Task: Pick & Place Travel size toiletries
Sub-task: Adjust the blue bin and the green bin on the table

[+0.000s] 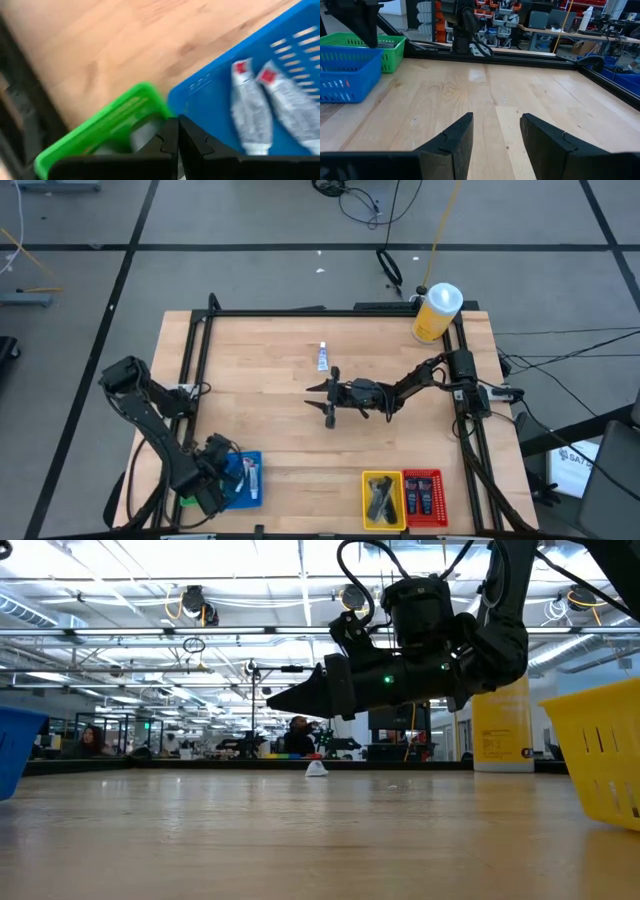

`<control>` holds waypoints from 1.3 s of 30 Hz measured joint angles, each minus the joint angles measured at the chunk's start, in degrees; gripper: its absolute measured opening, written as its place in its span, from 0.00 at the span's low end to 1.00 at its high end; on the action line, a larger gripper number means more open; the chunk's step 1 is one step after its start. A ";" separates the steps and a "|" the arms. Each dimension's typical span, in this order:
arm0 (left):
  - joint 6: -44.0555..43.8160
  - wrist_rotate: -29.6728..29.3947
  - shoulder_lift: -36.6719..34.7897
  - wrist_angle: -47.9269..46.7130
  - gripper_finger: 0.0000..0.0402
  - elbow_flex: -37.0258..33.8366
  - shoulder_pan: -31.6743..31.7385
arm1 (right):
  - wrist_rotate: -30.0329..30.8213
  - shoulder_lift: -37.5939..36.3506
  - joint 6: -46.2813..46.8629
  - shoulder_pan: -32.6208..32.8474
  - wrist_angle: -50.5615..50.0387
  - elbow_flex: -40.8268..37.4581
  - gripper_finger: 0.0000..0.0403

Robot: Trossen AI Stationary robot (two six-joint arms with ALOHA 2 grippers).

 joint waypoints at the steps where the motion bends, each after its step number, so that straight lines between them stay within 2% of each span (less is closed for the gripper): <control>1: 0.50 -0.93 0.00 0.65 0.01 0.00 0.00 | 0.00 0.00 0.00 0.00 0.00 0.00 0.39; 6: 2.64 -5.32 0.00 3.84 0.01 0.02 0.09 | 0.00 0.00 0.00 0.00 0.00 0.00 0.39; 12: 2.33 -5.74 0.04 1.64 0.01 1.37 0.12 | 0.00 0.00 -0.01 0.00 0.00 0.00 0.38; 14: -0.05 -3.87 0.04 -1.43 0.01 2.16 0.15 | 0.00 0.00 -0.07 0.00 0.00 0.00 0.39; 19: -2.41 7.45 0.03 -4.38 0.00 1.18 0.12 | 0.00 0.00 -0.09 0.00 0.00 0.02 0.39; 21: -2.46 7.92 0.04 -3.11 0.01 0.00 0.10 | 0.00 0.00 -0.09 0.00 0.00 0.02 0.38; 26: -1.84 2.83 0.04 2.71 0.01 -3.42 0.09 | 0.00 0.00 -0.09 0.00 0.00 0.02 0.38; 31: -0.12 -3.13 0.04 5.66 0.00 -3.89 0.15 | 0.00 0.00 -0.19 0.00 -0.07 0.02 0.38; 35: -0.34 -5.41 0.04 7.50 0.02 -3.89 0.15 | 0.00 0.00 -0.20 0.00 -0.17 0.02 0.38; 39: -0.51 -4.66 0.04 6.17 0.00 -3.67 0.90 | 0.22 0.00 -0.57 -0.08 -0.53 0.02 0.38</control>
